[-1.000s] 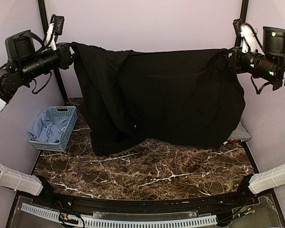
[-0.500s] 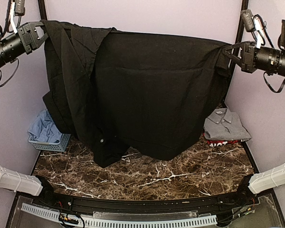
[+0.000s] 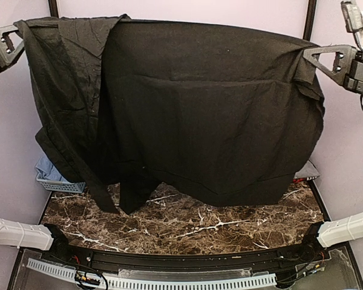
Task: Fold and stack the long sleeve shirts
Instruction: Flatten out the crumpled shirt at the center of the board.
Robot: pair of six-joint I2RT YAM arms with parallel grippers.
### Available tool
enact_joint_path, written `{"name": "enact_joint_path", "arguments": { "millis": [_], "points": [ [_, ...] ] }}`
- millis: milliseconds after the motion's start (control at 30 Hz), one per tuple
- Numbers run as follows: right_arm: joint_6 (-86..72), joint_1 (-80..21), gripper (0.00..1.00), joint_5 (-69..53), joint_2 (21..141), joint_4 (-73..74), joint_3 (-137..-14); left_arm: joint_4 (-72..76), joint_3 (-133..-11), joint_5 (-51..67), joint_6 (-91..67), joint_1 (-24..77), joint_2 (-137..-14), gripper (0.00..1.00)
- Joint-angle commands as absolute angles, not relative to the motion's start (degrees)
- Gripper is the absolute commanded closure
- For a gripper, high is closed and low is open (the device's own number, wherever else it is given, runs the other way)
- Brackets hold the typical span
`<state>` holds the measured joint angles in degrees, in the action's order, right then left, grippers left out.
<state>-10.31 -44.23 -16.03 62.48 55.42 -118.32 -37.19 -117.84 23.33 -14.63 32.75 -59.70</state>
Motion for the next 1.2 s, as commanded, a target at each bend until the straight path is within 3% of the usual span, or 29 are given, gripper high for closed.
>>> {"name": "enact_joint_path", "arguments": {
  "millis": [0,133,433,567,833,967,1167],
  "points": [
    [-15.5,-43.9,1.00,-24.5,59.6,49.9,-119.4,-30.8,-118.7,28.0,-18.8,32.4,-56.4,1.00],
    [-17.0,-43.9,1.00,-24.0,58.4,48.2,-116.9,-31.0,-117.9,25.7,-18.8,32.4,-55.9,1.00],
    [-13.8,-43.9,1.00,17.4,66.5,53.5,-117.9,-35.9,-120.6,-9.8,-8.7,32.4,-71.9,1.00],
    [-11.5,-43.7,1.00,28.0,72.2,52.2,-121.5,-37.0,-128.8,-13.4,-6.4,30.7,-82.4,1.00],
    [-9.6,-39.6,1.00,23.5,79.0,50.8,-127.8,-36.5,-135.0,-7.9,-8.1,23.7,-90.1,1.00],
    [-9.8,-39.6,1.00,17.6,79.1,51.6,-127.8,-35.6,-130.5,-2.7,-8.6,23.4,-86.6,1.00],
    [-11.4,-39.6,1.00,-2.5,73.5,50.3,-117.4,-33.0,-116.3,9.7,-8.7,23.4,-74.2,1.00]
  ]
}}
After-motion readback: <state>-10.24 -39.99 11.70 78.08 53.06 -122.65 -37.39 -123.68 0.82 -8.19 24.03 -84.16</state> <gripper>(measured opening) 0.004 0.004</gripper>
